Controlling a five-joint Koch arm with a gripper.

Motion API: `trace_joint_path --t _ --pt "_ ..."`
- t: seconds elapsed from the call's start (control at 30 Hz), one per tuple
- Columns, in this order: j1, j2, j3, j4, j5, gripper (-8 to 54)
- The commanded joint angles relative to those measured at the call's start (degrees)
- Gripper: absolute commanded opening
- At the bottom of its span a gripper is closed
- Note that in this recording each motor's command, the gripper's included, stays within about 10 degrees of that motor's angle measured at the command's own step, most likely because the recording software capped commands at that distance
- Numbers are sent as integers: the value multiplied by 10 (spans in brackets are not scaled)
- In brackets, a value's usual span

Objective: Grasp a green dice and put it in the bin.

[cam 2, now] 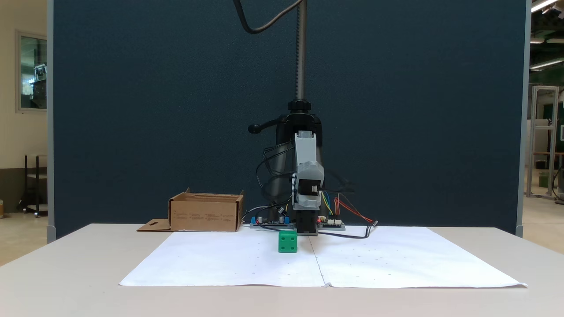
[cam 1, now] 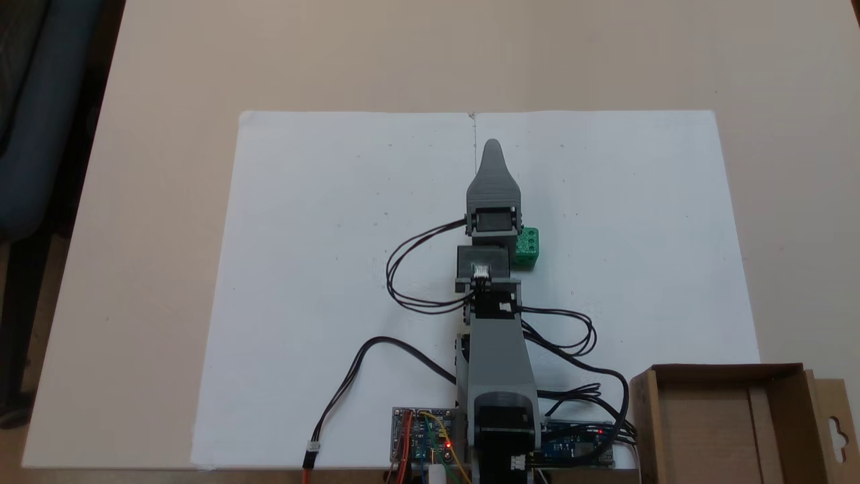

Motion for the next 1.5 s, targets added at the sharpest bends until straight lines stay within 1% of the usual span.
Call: trace_joint_path --t 0.0,0.2,0.43,0.57,0.9,1.03,1.1,1.23,1.47 --pt "5 63 -40 89 -36 416" --pt "15 66 -160 321 -15 418" --pt "9 64 -370 593 -14 435" --pt "-14 65 -388 731 -6 434" --pt "-30 56 -539 1047 -4 434" --pt "-46 47 -560 1195 -4 435" --pt "-46 34 -571 1222 -11 435" --pt "-23 -27 -611 1220 -30 441" --pt "4 -48 -621 1183 -50 441"
